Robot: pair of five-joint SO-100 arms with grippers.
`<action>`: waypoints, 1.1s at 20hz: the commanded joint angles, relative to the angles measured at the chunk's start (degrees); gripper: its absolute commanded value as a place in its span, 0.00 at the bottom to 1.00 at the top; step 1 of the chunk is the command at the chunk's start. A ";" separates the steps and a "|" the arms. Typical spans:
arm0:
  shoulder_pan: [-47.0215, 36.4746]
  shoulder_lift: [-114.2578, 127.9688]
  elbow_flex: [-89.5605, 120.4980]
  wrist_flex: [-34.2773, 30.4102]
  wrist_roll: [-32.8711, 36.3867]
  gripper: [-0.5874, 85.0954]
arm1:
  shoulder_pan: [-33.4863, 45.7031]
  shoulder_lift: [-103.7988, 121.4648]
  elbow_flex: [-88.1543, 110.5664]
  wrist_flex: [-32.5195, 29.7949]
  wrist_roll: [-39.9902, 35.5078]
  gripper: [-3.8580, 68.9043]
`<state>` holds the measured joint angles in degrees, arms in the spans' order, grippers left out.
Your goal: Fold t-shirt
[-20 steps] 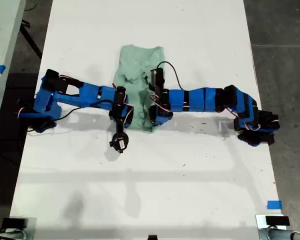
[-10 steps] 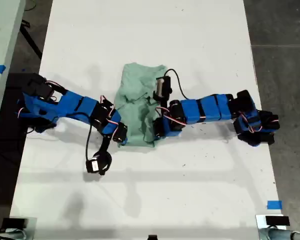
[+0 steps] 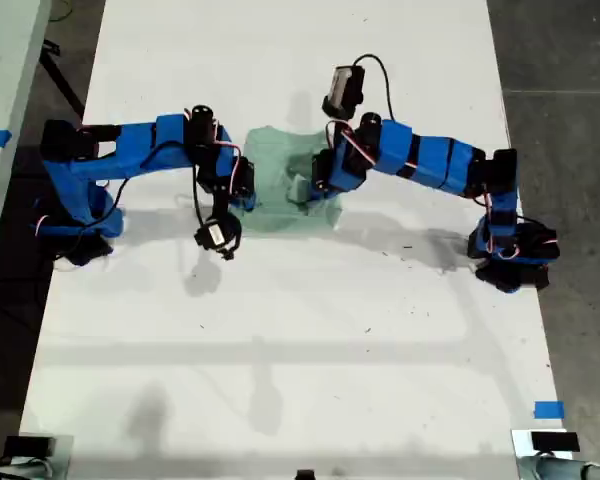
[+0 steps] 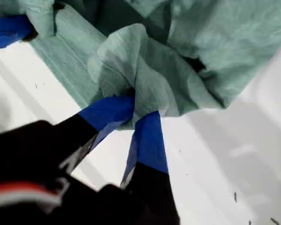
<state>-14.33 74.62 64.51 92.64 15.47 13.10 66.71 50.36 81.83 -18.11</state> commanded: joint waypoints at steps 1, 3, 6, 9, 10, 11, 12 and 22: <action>-8.53 0.18 -3.34 -0.35 5.71 0.01 | 5.80 3.96 0.09 -1.41 -3.87 0.04; -12.04 -3.34 -6.15 -0.53 8.35 0.01 | 8.09 2.99 0.44 -2.20 -5.01 0.04; -15.03 -9.05 -13.27 0.88 11.43 0.01 | 11.16 0.53 1.14 -3.96 -6.33 0.03; -16.26 -7.38 -15.82 -0.26 15.64 0.37 | 14.68 1.05 -0.09 -4.48 -7.12 0.39; -17.75 -5.54 -15.82 -0.44 16.00 0.39 | 16.35 2.02 0.00 -4.83 -8.53 0.56; -19.78 -3.69 -15.29 -1.14 16.79 0.45 | 17.67 2.46 -0.79 -5.45 -12.83 0.69; -21.88 -2.90 -15.56 -1.67 18.11 0.54 | 19.07 3.16 -0.97 -4.83 -14.15 0.67; -31.82 7.65 0.97 -2.55 17.31 0.39 | 33.31 24.96 24.52 -1.32 -19.42 0.49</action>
<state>-44.03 75.76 61.44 91.67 33.31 43.07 80.24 68.99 81.12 -36.12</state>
